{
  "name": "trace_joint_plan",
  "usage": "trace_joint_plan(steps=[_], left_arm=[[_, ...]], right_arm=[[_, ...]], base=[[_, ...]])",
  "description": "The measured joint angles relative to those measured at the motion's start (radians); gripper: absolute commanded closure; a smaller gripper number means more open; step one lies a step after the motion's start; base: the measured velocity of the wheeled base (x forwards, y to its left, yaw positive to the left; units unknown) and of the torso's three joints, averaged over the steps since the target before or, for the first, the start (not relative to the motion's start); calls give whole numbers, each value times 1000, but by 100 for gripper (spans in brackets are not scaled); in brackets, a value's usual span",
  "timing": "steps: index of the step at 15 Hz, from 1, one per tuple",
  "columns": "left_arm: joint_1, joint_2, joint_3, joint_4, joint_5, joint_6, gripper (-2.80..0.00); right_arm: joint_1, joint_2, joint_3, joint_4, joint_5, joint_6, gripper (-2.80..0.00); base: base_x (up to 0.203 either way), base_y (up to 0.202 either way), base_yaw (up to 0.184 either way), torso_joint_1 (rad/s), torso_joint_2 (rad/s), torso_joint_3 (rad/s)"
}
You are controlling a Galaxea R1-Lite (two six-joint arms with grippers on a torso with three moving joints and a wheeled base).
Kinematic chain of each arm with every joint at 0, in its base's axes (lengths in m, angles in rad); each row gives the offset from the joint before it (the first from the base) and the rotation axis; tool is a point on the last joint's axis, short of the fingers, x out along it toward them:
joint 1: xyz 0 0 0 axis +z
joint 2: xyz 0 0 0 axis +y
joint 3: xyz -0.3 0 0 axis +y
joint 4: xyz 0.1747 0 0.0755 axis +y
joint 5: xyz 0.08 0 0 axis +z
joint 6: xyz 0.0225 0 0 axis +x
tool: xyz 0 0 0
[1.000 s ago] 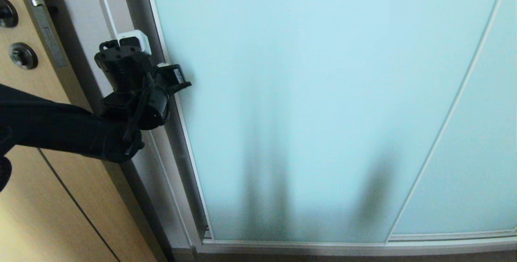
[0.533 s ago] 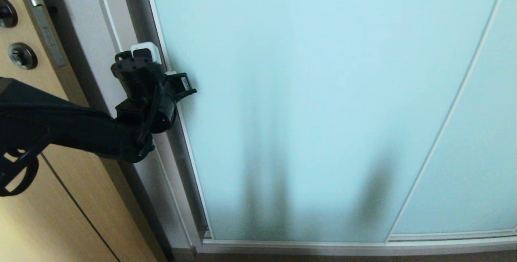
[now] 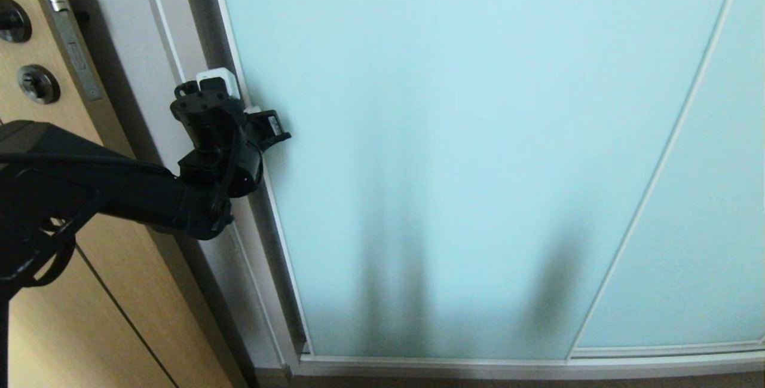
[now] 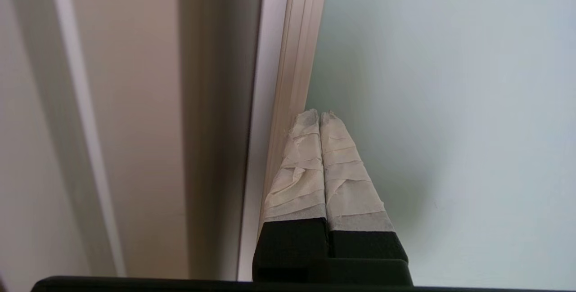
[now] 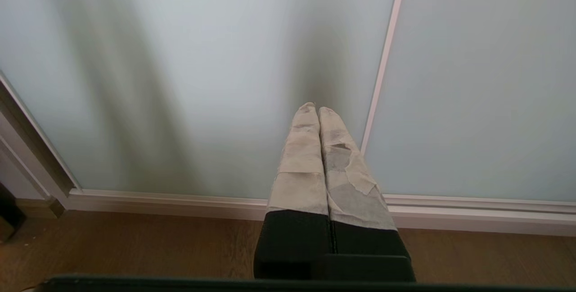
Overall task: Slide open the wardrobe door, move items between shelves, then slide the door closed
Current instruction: Close the door
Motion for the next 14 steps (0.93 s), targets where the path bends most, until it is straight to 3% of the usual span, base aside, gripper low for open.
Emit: trace_joint_plan(steps=[14], left_arm=[[14,-31,42,-17,-1,10,0]], right_arm=[[1,0,0,0,0,0,0]], base=[[0,0,0,0,0,0]])
